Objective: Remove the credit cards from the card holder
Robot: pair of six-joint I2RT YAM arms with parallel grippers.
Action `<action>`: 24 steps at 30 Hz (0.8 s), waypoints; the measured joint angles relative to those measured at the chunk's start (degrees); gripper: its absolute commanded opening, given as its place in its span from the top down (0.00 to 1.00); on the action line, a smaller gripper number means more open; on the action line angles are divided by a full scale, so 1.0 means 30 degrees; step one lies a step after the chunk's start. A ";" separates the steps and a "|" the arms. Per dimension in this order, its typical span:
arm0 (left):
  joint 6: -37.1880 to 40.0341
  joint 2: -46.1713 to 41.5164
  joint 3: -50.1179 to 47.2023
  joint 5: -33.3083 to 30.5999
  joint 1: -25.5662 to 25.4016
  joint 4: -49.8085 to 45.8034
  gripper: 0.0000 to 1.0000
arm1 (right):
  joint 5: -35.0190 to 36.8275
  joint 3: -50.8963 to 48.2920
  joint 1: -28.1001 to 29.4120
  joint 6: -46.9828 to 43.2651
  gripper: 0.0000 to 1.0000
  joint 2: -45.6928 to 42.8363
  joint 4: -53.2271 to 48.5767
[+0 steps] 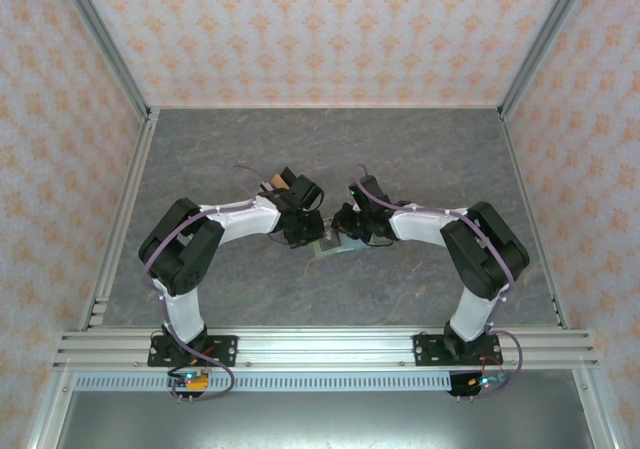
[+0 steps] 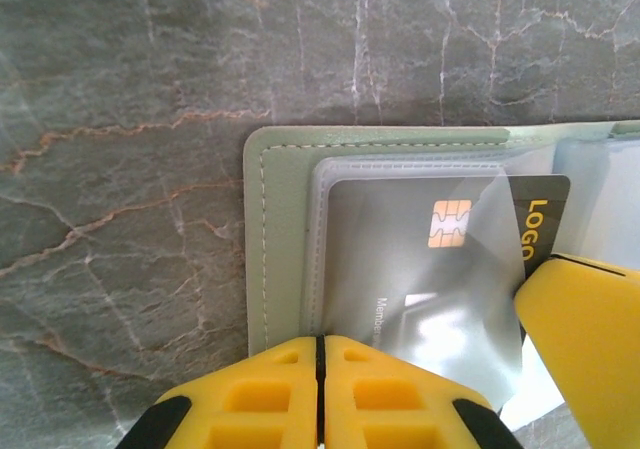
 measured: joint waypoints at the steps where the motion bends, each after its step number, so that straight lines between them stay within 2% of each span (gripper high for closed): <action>1: 0.0007 0.0015 0.0044 -0.0007 0.0000 -0.0058 0.92 | -0.0102 -0.0109 -0.0022 -0.0036 0.83 0.0000 0.0175; 19: 0.0211 0.0109 0.0255 -0.0007 0.0000 -0.0386 0.93 | -0.1989 -0.1406 -0.0634 -0.0911 0.88 -0.0248 0.2710; 24: 0.0430 0.0138 0.0328 -0.0015 0.0000 -0.0503 0.93 | -0.2004 -0.1639 -0.0634 -0.0940 0.93 -0.0386 0.3031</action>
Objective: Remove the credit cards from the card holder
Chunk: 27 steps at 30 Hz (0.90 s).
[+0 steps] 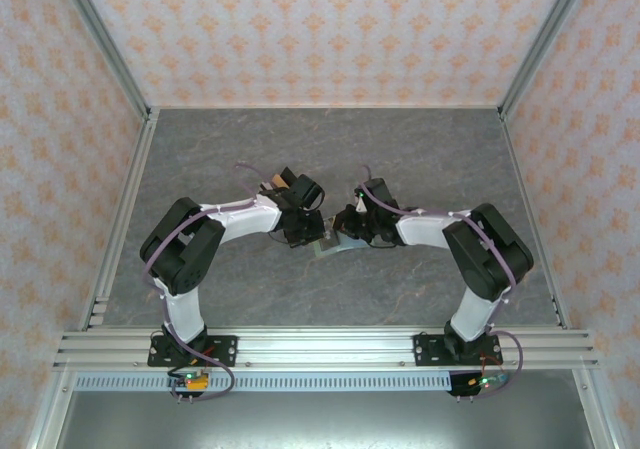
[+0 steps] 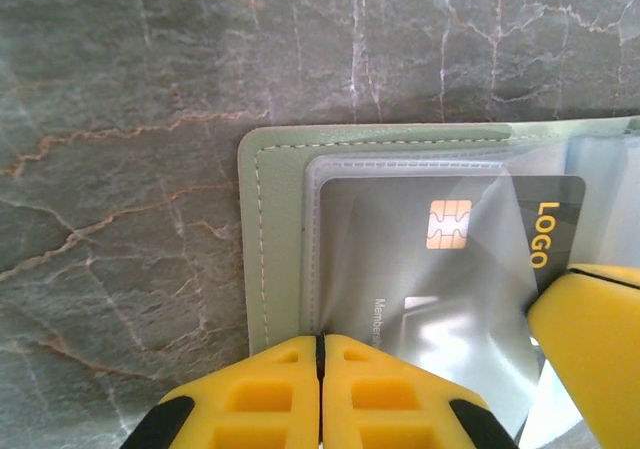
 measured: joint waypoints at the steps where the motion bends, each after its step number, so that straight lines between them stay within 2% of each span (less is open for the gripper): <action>1: 0.0073 0.0000 0.0000 0.0000 0.0000 -0.0007 0.93 | 0.0007 -0.0058 0.0000 -0.0044 0.94 -0.0073 0.0029; 5: 0.0204 0.0007 0.0058 0.0000 0.0000 -0.0080 0.85 | 0.0102 -0.0423 0.0029 -0.0066 0.99 -0.0648 0.0022; 9: 0.0444 0.0007 0.0109 -0.0058 0.0000 -0.0306 0.79 | 0.0612 -0.0962 0.0124 -0.0117 1.00 -0.1574 0.0000; 21: 0.0648 0.0000 0.0131 -0.0204 0.0000 -0.0452 0.83 | 0.1450 -0.1071 0.0146 -0.0248 1.00 -0.2302 -0.0007; 27: 0.0648 0.0000 0.0131 -0.0204 0.0000 -0.0495 0.84 | 0.1421 -0.1071 0.0146 -0.0240 0.93 -0.2113 -0.0138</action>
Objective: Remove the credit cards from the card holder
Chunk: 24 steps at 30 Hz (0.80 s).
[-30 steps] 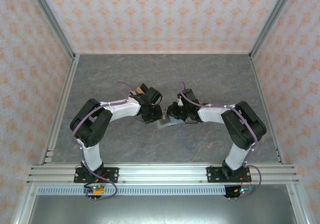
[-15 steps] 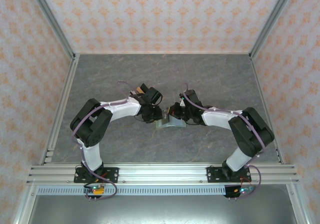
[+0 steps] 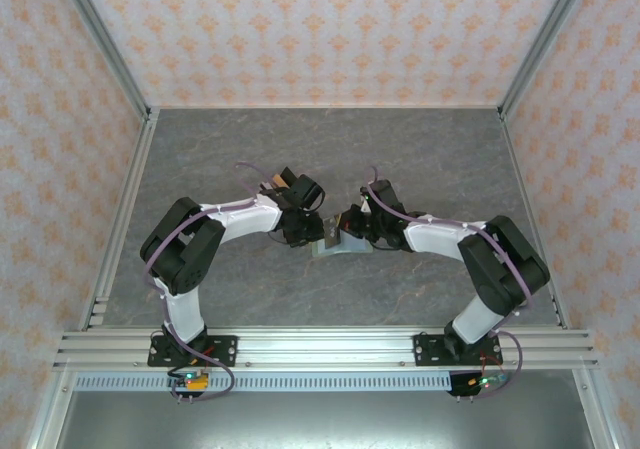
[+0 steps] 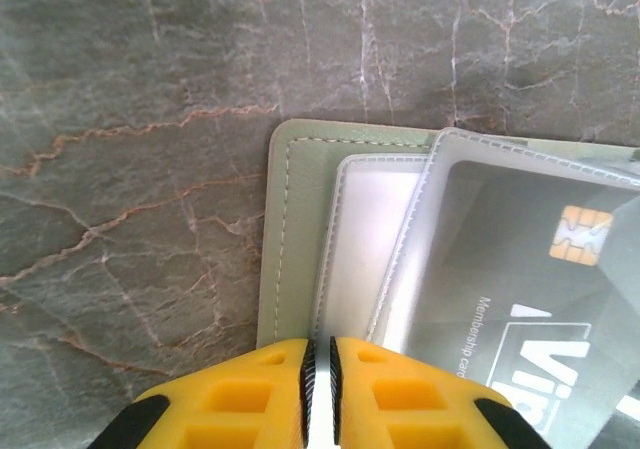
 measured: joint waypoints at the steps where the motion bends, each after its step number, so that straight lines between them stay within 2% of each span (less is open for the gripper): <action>1: 0.0000 0.0000 0.0000 0.0015 0.0000 0.0000 0.84 | -0.0175 0.0000 0.0000 0.0015 0.91 0.0073 0.0029; 13: 0.0022 0.0095 0.0000 0.0219 0.0015 0.0000 0.86 | -0.1749 -0.0007 -0.0015 0.0517 0.89 0.1027 0.0896; 18: 0.0160 0.0117 0.0000 0.0219 0.0022 -0.0007 0.87 | -0.1894 -0.0007 -0.0022 0.0597 0.96 0.1027 0.1049; 24: 0.0372 0.0117 0.0000 0.0211 0.0022 -0.0015 0.87 | -0.1370 -0.0029 -0.0044 0.0423 0.98 0.0918 0.0641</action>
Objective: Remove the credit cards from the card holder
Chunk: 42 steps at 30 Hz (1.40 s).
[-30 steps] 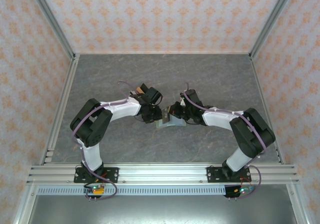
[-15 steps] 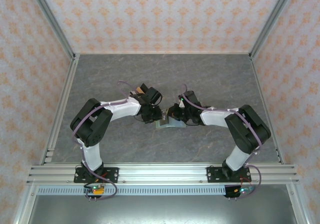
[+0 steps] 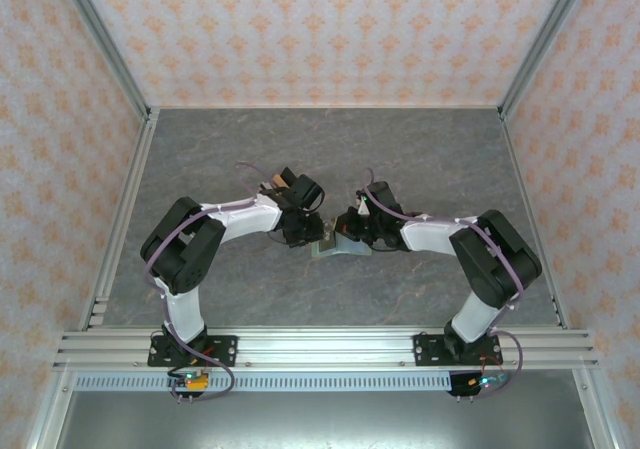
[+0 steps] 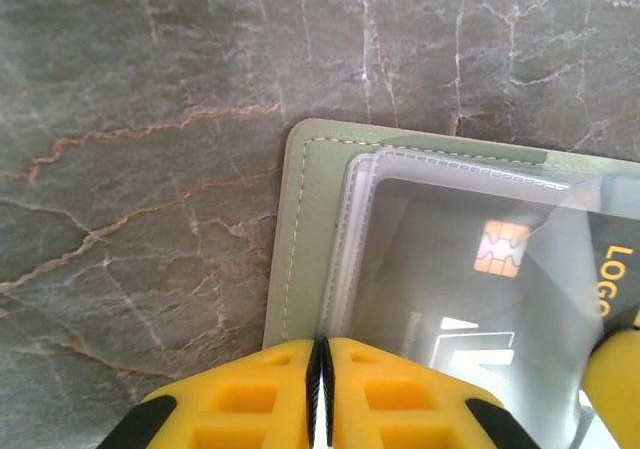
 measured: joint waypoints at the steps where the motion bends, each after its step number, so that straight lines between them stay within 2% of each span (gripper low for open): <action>1: 0.0058 0.0000 0.0000 0.0000 -0.0007 0.0000 0.87 | 0.0233 -0.0022 0.0007 -0.0109 0.98 -0.0138 -0.0219; 9: 0.0117 0.0000 0.0000 -0.0007 -0.0007 0.0000 0.86 | 0.1530 -0.0612 -0.0153 -0.1035 0.98 -0.1909 -0.1268; 16: 0.0131 -0.0036 0.0197 0.0000 -0.0015 -0.0255 0.83 | 0.1617 -0.1902 -0.1188 -0.1224 0.98 -0.2900 -0.1370; 22: 0.0306 -0.0153 0.1384 0.0029 -0.0058 -0.1209 0.79 | 0.1195 -0.1916 -0.1209 -0.1421 0.97 -0.3053 -0.1355; 29: 0.0576 -0.0357 0.2951 0.0175 -0.0525 -0.1399 0.84 | 0.0962 -0.1894 -0.1209 -0.1428 0.97 -0.2994 -0.1362; 36: 0.0583 0.0816 0.3271 0.0153 -0.0933 -0.1501 0.89 | 0.0794 -0.1457 -0.1209 -0.1421 0.93 -0.2863 -0.1647; 42: 0.0546 0.1566 0.3264 0.0175 -0.0933 -0.1464 0.90 | 0.0525 -0.1129 -0.1209 -0.1231 0.84 -0.2594 -0.1668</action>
